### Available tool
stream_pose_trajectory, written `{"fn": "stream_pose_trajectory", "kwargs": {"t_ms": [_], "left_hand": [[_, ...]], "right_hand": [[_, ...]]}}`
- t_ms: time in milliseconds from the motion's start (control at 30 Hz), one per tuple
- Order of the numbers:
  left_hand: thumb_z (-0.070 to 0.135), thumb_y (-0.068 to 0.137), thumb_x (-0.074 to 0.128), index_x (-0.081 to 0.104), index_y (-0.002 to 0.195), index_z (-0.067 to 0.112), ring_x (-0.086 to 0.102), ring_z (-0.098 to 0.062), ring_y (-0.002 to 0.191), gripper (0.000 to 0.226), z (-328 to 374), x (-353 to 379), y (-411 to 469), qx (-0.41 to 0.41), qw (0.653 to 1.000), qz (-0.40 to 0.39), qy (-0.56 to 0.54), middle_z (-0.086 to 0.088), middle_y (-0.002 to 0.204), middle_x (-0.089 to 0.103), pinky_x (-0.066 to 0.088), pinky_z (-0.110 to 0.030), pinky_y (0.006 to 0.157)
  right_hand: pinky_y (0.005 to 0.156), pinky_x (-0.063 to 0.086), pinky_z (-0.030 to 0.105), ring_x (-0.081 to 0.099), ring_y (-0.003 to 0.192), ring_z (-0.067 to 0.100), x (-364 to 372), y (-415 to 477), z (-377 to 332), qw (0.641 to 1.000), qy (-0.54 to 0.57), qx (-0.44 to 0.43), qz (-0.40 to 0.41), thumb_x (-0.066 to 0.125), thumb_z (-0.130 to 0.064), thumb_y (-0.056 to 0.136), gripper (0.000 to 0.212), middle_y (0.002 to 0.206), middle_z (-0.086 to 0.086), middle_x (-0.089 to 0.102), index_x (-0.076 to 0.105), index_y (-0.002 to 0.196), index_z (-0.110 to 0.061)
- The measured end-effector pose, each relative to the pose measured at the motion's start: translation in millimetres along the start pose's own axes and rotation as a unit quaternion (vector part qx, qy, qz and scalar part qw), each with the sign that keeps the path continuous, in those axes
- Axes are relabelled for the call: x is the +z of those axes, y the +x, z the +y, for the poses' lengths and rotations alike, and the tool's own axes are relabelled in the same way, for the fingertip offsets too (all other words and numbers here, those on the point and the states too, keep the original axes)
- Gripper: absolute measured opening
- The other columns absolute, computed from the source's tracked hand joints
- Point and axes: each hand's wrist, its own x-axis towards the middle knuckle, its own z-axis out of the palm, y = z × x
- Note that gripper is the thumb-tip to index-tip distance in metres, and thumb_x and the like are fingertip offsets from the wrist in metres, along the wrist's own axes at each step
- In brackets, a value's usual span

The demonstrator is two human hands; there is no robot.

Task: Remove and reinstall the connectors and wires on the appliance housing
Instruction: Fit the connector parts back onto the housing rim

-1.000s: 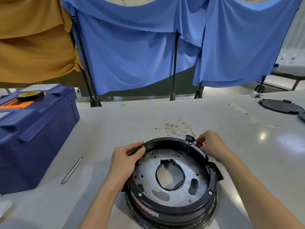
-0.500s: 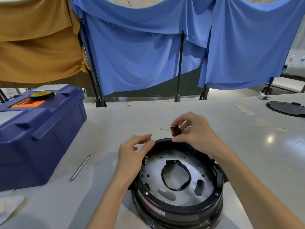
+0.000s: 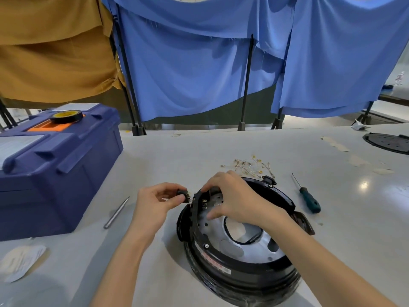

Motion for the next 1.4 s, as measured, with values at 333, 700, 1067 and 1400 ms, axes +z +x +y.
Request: {"fn": "stream_pose_trajectory", "kwargs": {"t_ms": [333, 700, 1067, 1400], "left_hand": [[-0.014, 0.071, 0.073, 0.075, 0.067, 0.018, 0.064, -0.006, 0.065, 0.032, -8.9, -7.6, -7.8, -0.011, 0.999, -0.043, 0.019, -0.001, 0.068, 0.072, 0.052, -0.013, 0.064], [-0.002, 0.068, 0.079, 0.078, 0.069, 0.029, 0.053, -0.002, 0.059, 0.031, -13.5, -8.6, -7.8, -0.006, 0.998, -0.033, 0.055, 0.006, 0.065, 0.069, 0.039, -0.010, 0.051], [-0.010, 0.070, 0.075, 0.077, 0.069, 0.014, 0.057, -0.012, 0.054, 0.024, -12.4, -7.2, -10.8, -0.029, 0.998, -0.047, 0.017, -0.009, 0.066, 0.069, 0.049, -0.021, 0.051], [-0.011, 0.069, 0.076, 0.078, 0.070, 0.015, 0.058, -0.011, 0.053, 0.026, -10.3, -8.5, -13.6, -0.033, 0.998, -0.049, -0.003, -0.005, 0.063, 0.070, 0.051, -0.021, 0.053]], "right_hand": [[0.086, 0.032, 0.023, 0.036, 0.109, 0.018, 13.6, -2.0, 2.3, 0.999, 0.015, 0.000, 0.038, 0.079, -0.042, 0.073, 0.048, 0.112, -0.003, 0.055, 0.069, 0.113, -0.017], [0.088, 0.032, 0.023, 0.034, 0.112, 0.015, 14.7, -5.9, -1.8, 0.999, 0.027, 0.003, 0.037, 0.082, -0.054, 0.061, 0.069, 0.112, -0.004, 0.054, 0.068, 0.116, -0.016], [0.090, 0.034, 0.025, 0.035, 0.112, 0.016, 13.9, -7.5, -1.6, 0.999, 0.038, 0.003, 0.036, 0.084, -0.054, 0.057, 0.073, 0.113, -0.004, 0.054, 0.068, 0.117, -0.017], [0.092, 0.037, 0.028, 0.035, 0.112, 0.016, 14.5, -8.4, -1.9, 0.999, 0.040, 0.006, 0.036, 0.084, -0.054, 0.056, 0.073, 0.112, -0.005, 0.054, 0.068, 0.117, -0.018]]}}
